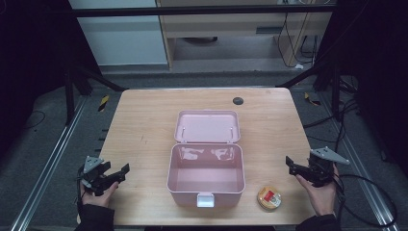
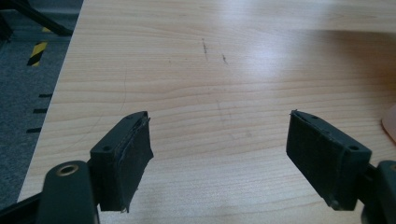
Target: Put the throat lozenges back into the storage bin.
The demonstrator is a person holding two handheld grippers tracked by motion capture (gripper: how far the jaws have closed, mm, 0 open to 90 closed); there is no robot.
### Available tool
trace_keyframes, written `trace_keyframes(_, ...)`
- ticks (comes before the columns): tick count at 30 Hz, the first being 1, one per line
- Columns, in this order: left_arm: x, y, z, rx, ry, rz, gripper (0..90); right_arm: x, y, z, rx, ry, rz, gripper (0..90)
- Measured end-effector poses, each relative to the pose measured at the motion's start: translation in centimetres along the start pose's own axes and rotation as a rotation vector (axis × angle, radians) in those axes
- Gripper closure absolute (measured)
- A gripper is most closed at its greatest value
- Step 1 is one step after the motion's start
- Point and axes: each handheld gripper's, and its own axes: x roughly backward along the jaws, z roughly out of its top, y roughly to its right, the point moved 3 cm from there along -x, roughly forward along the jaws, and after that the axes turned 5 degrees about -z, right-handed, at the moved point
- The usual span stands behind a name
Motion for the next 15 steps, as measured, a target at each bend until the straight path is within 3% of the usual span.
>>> trace_keyframes(4, -0.2, 0.1, -0.1, -0.007, -0.017, -0.004, 21.8, 0.1, -0.6, 0.4, 0.043, -0.010, 0.035, 10.3)
trace_keyframes(6, -0.4, 0.1, -0.2, -0.012, -0.030, -0.006, 21.9, 0.1, -1.0, 0.6, 0.087, 0.010, 0.047, 10.9)
trace_keyframes(7, -0.4, 0.2, -0.3, -0.016, -0.035, -0.005, 21.9, 0.4, -1.5, 1.0, 0.103, -0.005, 0.083, 10.9)
trace_keyframes(15, -1.1, 0.6, -0.7, -0.039, -0.069, -0.011, 22.2, 1.5, -3.0, 2.9, 0.172, -0.021, 0.162, 9.7)
